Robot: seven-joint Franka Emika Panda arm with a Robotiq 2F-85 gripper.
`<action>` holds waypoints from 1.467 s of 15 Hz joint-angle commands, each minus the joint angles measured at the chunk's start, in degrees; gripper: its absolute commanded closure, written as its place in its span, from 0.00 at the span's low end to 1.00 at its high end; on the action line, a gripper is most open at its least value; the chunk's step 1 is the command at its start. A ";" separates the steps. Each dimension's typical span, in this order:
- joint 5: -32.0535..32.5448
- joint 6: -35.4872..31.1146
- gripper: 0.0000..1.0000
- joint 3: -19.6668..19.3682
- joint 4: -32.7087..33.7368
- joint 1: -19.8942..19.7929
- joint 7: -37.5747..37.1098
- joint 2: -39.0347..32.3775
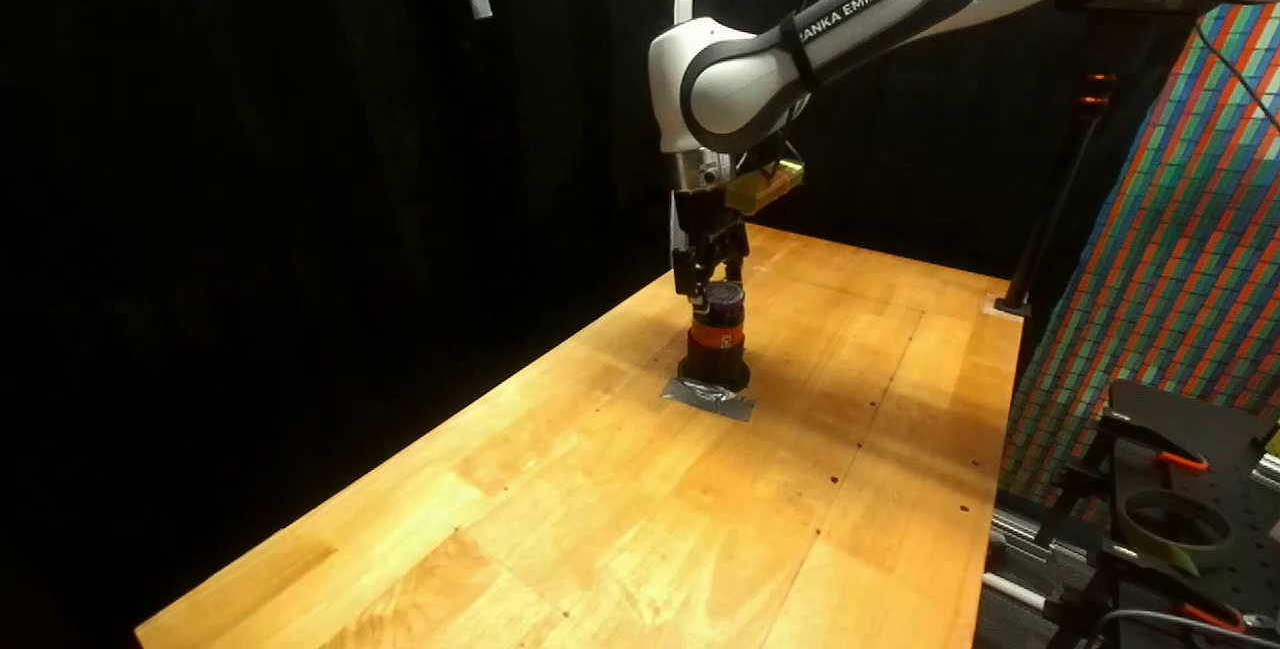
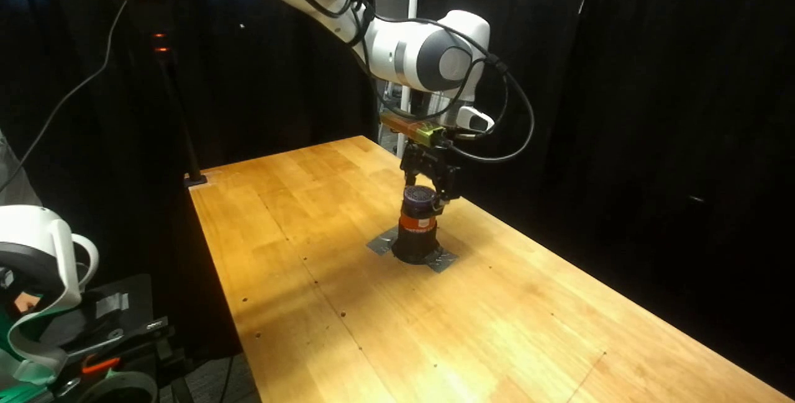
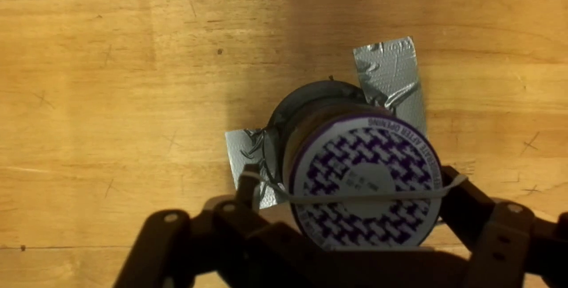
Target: Put the rubber band around the jar.
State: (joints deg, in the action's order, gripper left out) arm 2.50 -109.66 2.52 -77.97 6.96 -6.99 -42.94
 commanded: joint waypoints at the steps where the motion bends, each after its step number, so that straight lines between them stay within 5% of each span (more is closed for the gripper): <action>1: -2.52 -2.59 0.00 0.98 -10.00 -1.53 2.48 7.16; 10: -4.74 -11.71 0.02 1.32 -23.13 -1.45 2.61 12.60; 11: -4.57 -13.33 0.27 1.22 -24.48 -1.23 2.07 13.15; 13: -4.16 -17.21 0.27 0.92 -28.35 -0.93 1.07 15.23; 21: -0.24 -41.99 0.90 -1.39 -49.23 3.30 -11.92 27.04; 22: 1.03 -46.05 0.92 -2.07 -51.36 4.45 -15.07 28.01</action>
State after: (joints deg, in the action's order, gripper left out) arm 0.80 -145.52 2.50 -119.58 8.06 -14.30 -21.29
